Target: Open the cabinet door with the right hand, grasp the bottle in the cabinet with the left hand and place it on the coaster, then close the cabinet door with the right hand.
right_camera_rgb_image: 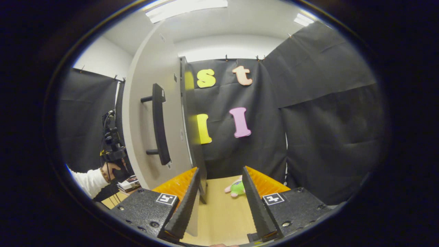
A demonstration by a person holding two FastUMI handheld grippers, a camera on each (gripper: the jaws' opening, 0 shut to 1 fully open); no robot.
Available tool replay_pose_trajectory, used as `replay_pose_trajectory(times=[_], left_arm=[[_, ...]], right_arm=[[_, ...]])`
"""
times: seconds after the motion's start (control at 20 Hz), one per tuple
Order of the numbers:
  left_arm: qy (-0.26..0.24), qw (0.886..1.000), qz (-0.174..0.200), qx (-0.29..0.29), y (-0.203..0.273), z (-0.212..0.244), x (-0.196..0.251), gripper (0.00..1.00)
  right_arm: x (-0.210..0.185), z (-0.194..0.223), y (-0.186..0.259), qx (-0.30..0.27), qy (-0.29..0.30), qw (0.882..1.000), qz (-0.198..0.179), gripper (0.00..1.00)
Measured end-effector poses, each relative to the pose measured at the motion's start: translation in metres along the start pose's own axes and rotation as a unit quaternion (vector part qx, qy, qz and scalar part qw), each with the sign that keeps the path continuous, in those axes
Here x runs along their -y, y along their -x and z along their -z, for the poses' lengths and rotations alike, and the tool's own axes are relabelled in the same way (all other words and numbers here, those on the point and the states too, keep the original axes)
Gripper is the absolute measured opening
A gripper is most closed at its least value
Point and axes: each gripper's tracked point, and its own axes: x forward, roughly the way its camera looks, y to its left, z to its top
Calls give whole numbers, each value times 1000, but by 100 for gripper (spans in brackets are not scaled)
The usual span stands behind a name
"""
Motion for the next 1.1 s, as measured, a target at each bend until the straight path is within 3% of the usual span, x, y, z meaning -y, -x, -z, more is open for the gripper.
replay_pose_trajectory(times=[0.6, 1.1], left_arm=[[-46, 998, -52, 5, 137, 67, -46, 76], [-58, 992, -109, -37, 196, 173, -71, 76]], right_arm=[[-21, -9, 14, 24, 0, 1000, -13, 77], [-25, -7, 16, 7, -4, 1000, -3, 77]])
